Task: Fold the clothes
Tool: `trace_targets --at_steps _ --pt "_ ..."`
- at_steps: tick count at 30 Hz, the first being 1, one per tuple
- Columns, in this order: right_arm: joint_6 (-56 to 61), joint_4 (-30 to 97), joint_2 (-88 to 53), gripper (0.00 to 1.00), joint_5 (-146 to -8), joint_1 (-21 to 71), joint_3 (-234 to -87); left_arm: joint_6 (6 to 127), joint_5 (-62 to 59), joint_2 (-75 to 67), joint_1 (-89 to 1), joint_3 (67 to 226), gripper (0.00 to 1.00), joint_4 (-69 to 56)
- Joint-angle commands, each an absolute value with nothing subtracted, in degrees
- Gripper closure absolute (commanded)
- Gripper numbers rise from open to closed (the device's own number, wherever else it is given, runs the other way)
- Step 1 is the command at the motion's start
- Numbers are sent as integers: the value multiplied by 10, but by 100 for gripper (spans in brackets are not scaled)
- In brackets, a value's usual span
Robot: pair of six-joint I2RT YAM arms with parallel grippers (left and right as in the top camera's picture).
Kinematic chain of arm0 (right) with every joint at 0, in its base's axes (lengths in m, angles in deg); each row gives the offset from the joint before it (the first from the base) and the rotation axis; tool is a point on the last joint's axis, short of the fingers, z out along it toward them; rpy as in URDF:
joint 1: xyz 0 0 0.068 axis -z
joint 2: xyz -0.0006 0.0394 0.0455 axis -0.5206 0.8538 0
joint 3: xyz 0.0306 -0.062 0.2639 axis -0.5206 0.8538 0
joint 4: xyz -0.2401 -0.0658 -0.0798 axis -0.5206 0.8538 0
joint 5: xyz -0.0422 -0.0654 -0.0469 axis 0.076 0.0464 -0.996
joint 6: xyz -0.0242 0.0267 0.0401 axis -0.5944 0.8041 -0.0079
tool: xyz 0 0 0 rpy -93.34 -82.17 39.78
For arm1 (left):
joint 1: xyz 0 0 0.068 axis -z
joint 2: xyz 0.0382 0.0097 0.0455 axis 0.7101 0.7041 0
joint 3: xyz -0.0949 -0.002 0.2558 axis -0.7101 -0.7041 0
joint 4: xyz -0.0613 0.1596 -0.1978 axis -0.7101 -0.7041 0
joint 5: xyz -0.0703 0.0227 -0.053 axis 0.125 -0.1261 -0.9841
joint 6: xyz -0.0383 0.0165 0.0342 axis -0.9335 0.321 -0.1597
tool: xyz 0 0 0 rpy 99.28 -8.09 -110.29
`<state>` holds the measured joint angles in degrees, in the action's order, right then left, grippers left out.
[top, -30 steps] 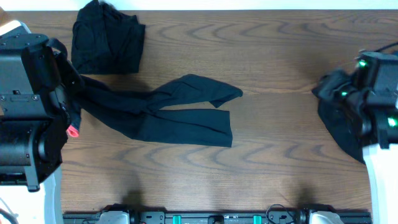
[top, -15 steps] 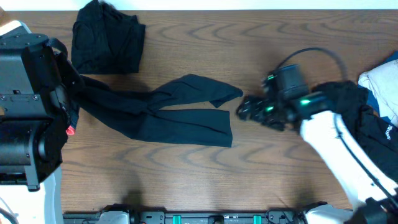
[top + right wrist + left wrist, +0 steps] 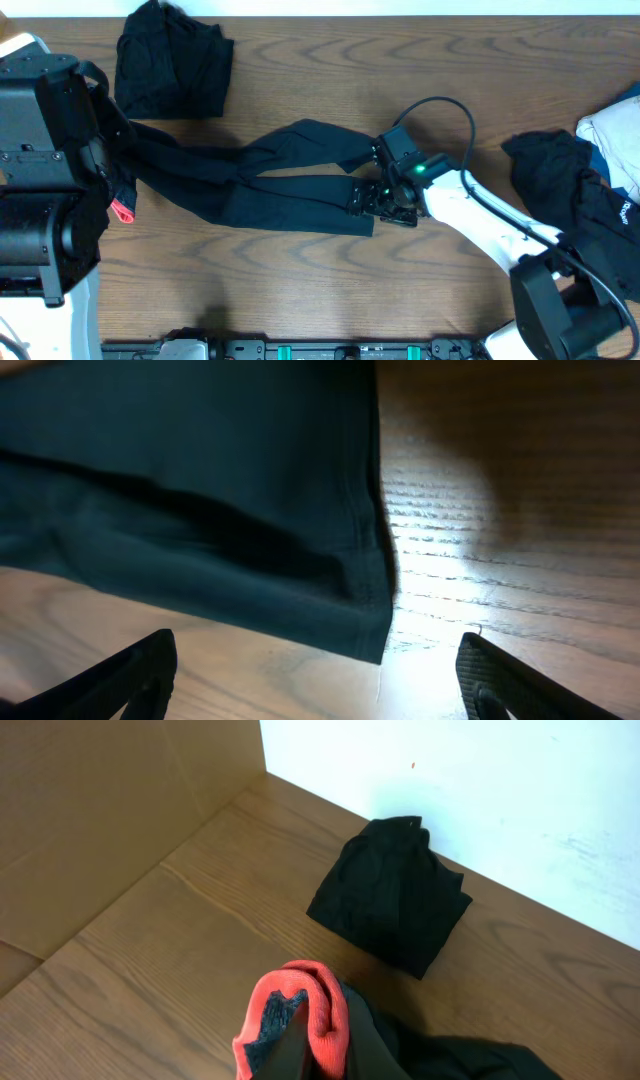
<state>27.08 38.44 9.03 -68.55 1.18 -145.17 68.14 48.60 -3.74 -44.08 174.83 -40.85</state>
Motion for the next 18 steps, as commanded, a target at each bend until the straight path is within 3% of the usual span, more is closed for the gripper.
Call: trace_targets --at_steps 1,18 --pt "284 383 107 14 -685 9 -1449 684 500 -38 -442 1759 93 -407" --pt "296 372 128 18 -683 -24 -1449 684 500 -38 -442 1759 93 -407"
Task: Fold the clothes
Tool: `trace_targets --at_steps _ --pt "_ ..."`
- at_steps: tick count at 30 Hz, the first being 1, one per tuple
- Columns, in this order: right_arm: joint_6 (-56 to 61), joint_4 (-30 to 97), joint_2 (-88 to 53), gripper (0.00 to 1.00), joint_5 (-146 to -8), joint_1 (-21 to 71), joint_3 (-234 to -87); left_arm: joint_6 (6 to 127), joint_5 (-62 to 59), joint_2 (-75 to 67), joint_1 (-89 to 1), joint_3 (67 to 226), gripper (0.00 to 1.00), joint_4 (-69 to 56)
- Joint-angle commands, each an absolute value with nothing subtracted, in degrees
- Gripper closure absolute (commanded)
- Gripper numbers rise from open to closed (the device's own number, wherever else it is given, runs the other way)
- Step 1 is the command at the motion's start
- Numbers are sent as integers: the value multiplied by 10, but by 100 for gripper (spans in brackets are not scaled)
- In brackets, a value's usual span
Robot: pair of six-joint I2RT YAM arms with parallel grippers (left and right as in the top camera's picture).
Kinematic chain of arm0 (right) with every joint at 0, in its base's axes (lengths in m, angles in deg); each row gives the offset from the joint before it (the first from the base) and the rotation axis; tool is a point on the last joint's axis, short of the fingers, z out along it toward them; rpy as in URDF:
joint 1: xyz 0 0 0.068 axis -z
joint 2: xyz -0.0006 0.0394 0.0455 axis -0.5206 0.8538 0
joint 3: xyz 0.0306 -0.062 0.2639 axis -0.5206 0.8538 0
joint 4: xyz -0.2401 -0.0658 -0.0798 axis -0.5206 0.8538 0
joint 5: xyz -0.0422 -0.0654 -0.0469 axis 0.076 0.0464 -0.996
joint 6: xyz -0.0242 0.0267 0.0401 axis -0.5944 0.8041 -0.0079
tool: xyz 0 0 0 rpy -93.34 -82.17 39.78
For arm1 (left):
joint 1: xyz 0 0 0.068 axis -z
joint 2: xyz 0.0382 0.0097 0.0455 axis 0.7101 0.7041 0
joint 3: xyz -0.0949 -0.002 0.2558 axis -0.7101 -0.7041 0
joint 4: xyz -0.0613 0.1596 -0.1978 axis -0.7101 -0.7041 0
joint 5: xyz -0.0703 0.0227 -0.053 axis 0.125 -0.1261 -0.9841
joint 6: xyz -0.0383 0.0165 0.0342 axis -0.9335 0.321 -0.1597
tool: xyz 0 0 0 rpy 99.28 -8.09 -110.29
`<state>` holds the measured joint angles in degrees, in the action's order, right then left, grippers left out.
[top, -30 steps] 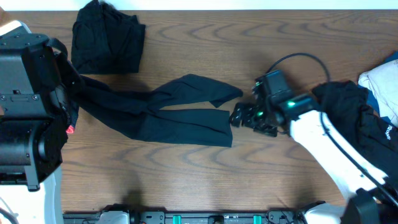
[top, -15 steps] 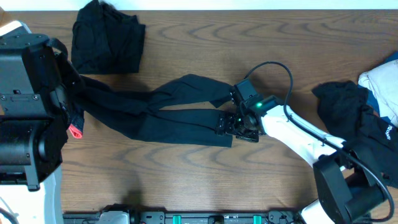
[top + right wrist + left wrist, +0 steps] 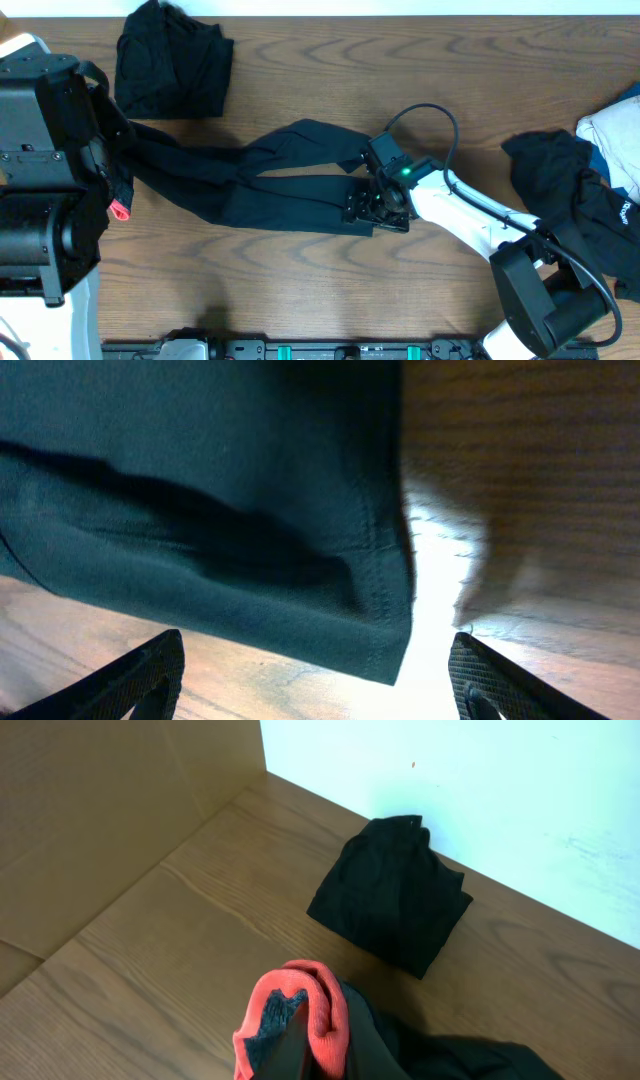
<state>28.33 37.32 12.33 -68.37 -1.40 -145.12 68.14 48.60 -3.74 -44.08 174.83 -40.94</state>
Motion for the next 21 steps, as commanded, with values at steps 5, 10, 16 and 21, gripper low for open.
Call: trace_targets --at_steps 5,10,16,21 --pt "299 372 130 20 -687 -26 -1449 684 500 -38 -442 1759 93 -407" --pt "299 372 137 24 -689 -26 -1449 684 500 -38 -442 1759 93 -407" --pt "299 373 141 25 -688 -26 -1449 684 500 -38 -442 1759 93 -407" --pt "299 372 155 26 -682 -26 -1449 684 500 -38 -442 1759 93 -407"
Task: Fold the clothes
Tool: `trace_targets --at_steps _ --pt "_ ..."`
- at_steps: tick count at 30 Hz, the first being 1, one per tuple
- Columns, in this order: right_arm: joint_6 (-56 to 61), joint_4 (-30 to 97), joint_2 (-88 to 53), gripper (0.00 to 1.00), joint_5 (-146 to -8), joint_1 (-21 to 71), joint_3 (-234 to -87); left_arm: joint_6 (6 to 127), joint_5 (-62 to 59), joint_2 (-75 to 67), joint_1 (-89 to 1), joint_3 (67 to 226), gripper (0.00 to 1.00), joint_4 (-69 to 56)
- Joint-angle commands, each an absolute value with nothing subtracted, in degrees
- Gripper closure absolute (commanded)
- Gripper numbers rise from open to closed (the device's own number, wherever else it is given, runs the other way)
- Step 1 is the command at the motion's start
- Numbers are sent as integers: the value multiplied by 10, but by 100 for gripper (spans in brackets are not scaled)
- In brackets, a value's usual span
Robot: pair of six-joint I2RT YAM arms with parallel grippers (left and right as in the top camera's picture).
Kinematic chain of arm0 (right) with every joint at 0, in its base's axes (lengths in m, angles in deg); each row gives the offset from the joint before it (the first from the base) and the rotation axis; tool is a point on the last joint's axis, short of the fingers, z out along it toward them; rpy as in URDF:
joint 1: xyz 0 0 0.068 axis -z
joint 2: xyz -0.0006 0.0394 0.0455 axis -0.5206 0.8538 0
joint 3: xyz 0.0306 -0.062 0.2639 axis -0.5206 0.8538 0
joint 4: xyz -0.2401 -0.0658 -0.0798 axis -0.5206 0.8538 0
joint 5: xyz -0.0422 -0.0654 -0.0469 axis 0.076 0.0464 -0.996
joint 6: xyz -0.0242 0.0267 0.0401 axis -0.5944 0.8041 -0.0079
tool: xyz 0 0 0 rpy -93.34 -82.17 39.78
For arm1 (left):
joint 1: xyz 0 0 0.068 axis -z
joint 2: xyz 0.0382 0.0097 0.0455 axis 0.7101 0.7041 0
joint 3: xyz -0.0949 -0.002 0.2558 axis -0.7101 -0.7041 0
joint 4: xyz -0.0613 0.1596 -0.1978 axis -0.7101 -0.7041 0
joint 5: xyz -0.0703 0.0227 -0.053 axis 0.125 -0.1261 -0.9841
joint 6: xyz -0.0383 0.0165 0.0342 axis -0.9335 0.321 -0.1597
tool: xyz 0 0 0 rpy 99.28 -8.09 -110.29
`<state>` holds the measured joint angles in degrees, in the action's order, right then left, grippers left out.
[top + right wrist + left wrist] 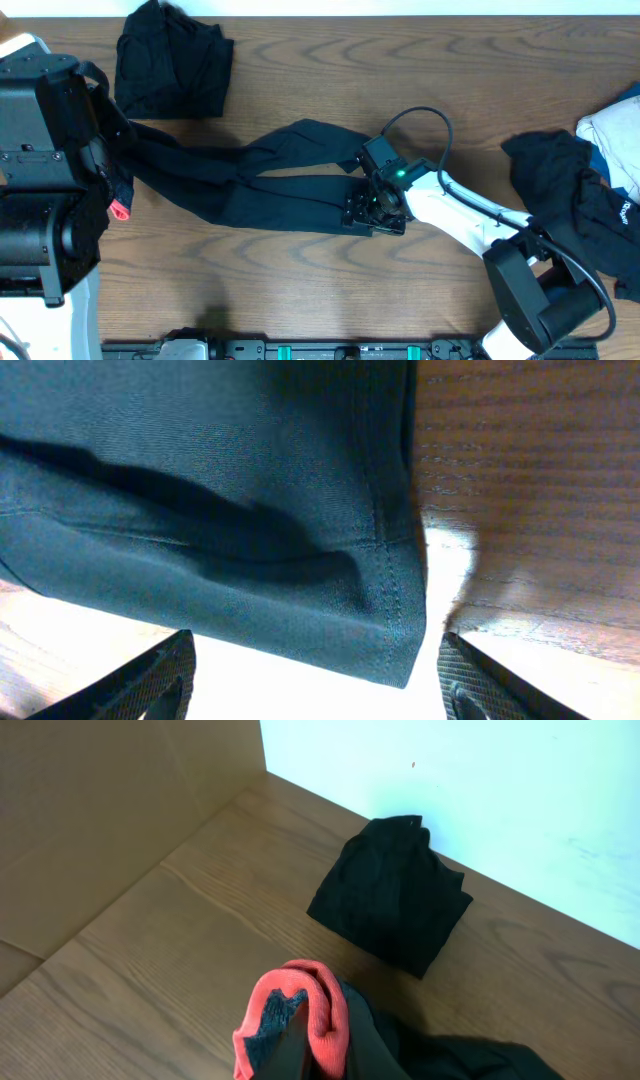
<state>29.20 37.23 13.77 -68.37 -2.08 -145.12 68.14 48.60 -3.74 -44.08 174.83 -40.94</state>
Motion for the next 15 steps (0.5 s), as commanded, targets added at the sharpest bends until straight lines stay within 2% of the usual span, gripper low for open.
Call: trace_targets --at_steps 1,7,15 --pt "299 372 158 26 -680 -26 -1449 684 500 -38 -442 1759 93 -407" --pt "299 372 162 29 -673 -26 -1449 684 500 -38 -442 1759 93 -407" --pt "306 372 163 50 -665 -32 -1449 684 500 -38 -442 1759 93 -407"
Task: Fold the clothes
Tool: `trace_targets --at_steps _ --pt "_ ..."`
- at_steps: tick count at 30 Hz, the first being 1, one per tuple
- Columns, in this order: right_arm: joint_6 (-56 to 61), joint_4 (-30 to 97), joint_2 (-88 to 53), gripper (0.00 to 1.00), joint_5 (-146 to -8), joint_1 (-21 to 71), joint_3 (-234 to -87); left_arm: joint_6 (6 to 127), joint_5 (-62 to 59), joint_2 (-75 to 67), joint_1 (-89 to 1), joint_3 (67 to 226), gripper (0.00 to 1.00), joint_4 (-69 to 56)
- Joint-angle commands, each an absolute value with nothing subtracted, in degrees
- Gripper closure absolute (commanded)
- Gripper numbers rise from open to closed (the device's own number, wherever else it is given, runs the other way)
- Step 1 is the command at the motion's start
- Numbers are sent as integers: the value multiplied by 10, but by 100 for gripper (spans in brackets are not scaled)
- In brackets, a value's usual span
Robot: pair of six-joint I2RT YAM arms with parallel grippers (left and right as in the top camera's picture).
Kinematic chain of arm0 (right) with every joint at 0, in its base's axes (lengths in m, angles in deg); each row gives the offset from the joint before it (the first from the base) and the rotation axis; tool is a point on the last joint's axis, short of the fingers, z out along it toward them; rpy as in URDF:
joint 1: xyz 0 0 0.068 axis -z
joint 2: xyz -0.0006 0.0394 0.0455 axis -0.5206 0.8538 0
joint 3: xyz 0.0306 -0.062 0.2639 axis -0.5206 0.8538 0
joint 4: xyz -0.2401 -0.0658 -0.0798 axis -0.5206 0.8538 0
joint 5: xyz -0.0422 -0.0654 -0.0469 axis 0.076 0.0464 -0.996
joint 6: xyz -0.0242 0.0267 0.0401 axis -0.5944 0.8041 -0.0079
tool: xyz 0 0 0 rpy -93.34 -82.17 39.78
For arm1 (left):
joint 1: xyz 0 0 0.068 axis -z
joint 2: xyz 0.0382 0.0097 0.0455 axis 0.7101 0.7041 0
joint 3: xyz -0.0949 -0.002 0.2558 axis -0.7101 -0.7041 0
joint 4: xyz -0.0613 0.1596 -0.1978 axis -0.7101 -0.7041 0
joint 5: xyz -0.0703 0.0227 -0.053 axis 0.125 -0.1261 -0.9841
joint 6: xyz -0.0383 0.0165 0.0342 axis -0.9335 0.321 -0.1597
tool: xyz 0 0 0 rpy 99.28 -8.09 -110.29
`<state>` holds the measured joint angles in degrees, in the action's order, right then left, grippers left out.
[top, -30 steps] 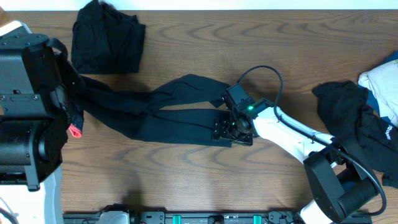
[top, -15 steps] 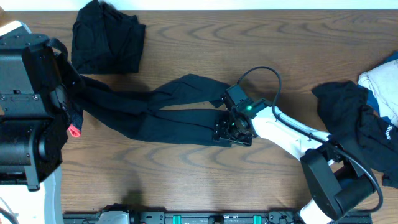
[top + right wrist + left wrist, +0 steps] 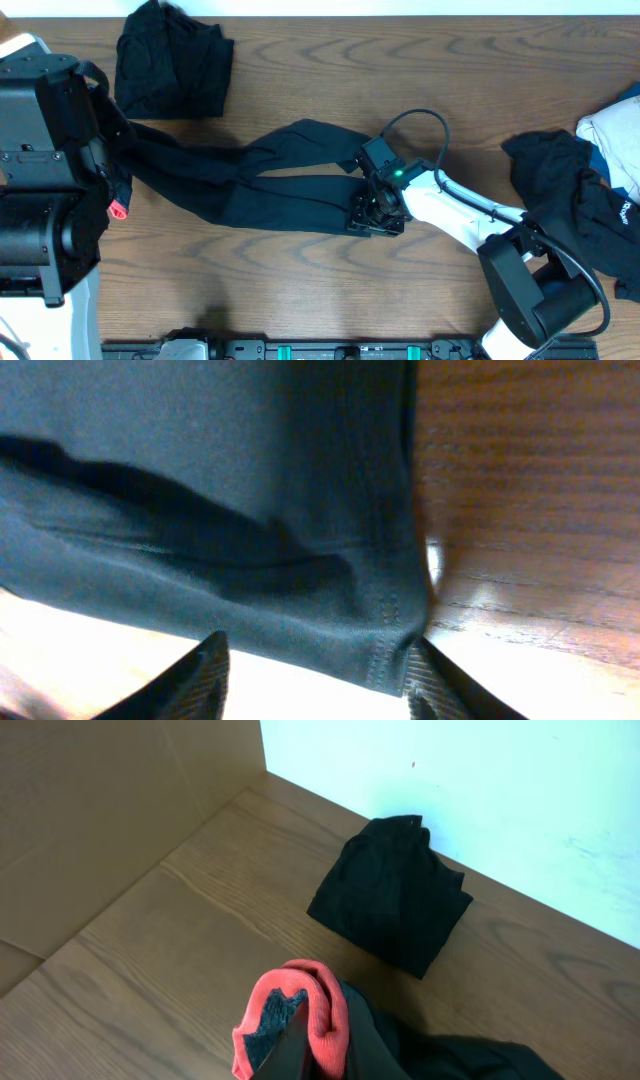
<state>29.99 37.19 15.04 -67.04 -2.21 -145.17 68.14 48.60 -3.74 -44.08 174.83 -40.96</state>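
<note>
Black trousers [image 3: 270, 175] lie stretched across the table from left to middle. My left gripper [image 3: 118, 200] is shut on their waist end, where a red lining [image 3: 320, 1010] bunches around the fingers. At the far end of the lower leg is my right gripper [image 3: 375, 215]. In the right wrist view the hem corner [image 3: 385, 650] lies between the fingers of that gripper [image 3: 315, 675]. Its jaws stand partly drawn in but open. The right fingertip [image 3: 430, 675] touches the hem's edge, and the left fingertip [image 3: 205, 680] stands apart from the cloth.
A folded black garment [image 3: 170, 60] lies at the back left, also in the left wrist view [image 3: 390, 895]. A heap of dark clothes [image 3: 575, 195] and a white and blue cloth [image 3: 612, 125] sit at the right edge. A cardboard wall [image 3: 100, 820] borders the left side.
The right gripper's jaws have drawn closer together around the hem corner, and the right finger now touches the cloth edge. The left gripper and the waist end have not moved.
The left gripper held the red-lined waist end throughout. The right gripper stood wide open just right of the lower leg's hem. It was then further left over the hem corner, and its jaws have narrowed around that corner.
</note>
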Motion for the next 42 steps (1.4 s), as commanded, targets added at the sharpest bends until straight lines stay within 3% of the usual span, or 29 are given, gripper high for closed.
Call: trace_targets --at_steps 1,2,5,17,28,42 --pt "308 373 163 55 -668 -33 -1449 684 500 -38 -442 1759 93 -407" --pt "308 373 163 60 -670 -34 -1449 684 500 -38 -442 1759 93 -408" --pt "308 372 163 99 -671 -35 -1449 684 500 -38 -442 1759 93 -409" --pt "276 373 98 99 -739 -21 -1471 684 493 -38 -442 1759 93 -413" --pt "230 473 -98 99 -835 35 -1567 685 360 -53 -442 1759 94 -409" --pt "195 497 -220 99 -912 121 -1635 685 158 -138 -441 1759 94 -409"
